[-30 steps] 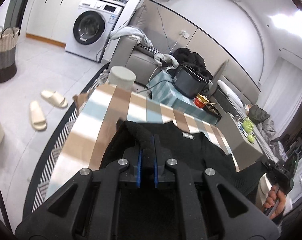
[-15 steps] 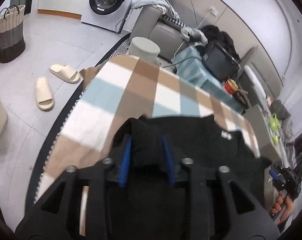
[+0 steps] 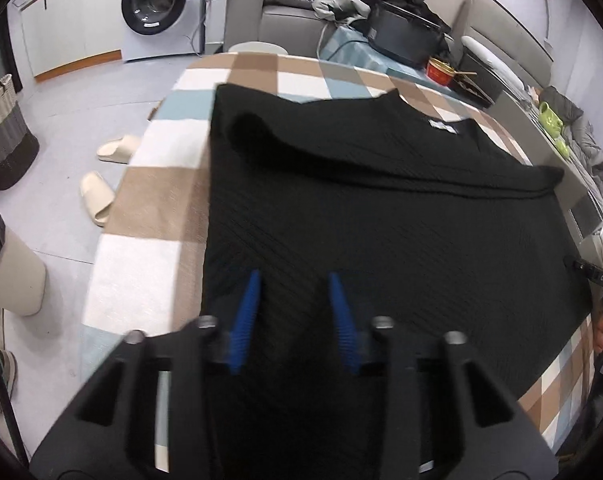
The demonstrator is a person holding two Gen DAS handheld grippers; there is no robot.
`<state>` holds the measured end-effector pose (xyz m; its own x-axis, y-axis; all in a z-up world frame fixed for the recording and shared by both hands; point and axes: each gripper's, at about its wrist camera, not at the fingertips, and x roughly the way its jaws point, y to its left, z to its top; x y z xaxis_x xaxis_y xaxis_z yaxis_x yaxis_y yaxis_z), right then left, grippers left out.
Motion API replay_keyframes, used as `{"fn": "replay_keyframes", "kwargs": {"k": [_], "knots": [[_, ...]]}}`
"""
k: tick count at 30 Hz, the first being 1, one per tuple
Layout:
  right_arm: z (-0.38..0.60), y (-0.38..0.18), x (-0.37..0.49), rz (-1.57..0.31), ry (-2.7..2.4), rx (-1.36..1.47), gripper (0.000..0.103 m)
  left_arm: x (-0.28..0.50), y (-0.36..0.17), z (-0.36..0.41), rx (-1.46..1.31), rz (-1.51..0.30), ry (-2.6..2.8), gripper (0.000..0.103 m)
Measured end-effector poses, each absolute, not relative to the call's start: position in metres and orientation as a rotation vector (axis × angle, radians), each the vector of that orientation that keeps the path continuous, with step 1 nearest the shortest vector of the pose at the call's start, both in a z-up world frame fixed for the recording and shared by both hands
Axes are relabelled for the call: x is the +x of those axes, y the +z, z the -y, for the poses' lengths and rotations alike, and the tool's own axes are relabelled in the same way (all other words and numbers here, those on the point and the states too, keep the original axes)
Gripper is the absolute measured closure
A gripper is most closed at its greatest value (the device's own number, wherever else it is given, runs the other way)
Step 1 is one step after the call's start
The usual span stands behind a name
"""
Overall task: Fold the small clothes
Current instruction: 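Lift and fold the sweater bundle over toward the collar with both grippers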
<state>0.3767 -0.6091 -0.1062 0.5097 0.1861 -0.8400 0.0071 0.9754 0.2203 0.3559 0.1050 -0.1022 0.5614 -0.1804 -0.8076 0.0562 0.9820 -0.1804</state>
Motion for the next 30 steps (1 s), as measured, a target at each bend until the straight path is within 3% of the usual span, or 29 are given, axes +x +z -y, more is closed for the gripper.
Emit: {"fn": "replay_keyframes", "kwargs": {"k": [4,10,20,26,30], "knots": [[0.598,-0.108,0.367,-1.026,0.135,0.115,0.059,0.348,-0.107,-0.095,-0.08,-0.965,-0.13,0.081],[0.586,-0.104,0.353,-1.043,0.167,0.084,0.064,0.324,-0.106,-0.093,-0.049,-0.979,-0.136,0.081],[0.584,-0.1,0.284,-1.113,0.206,0.061,0.064,0.224,-0.103,-0.097,-0.049,-1.038,-0.141,0.081],[0.596,-0.082,0.284,-1.075,0.147,0.124,0.06,0.22,-0.091,-0.125,-0.205,-1.033,-0.122,0.077],[0.607,-0.061,0.295,-0.967,0.141,0.24,0.054,0.246,-0.076,-0.145,-0.307,-0.965,-0.088,0.064]]}}
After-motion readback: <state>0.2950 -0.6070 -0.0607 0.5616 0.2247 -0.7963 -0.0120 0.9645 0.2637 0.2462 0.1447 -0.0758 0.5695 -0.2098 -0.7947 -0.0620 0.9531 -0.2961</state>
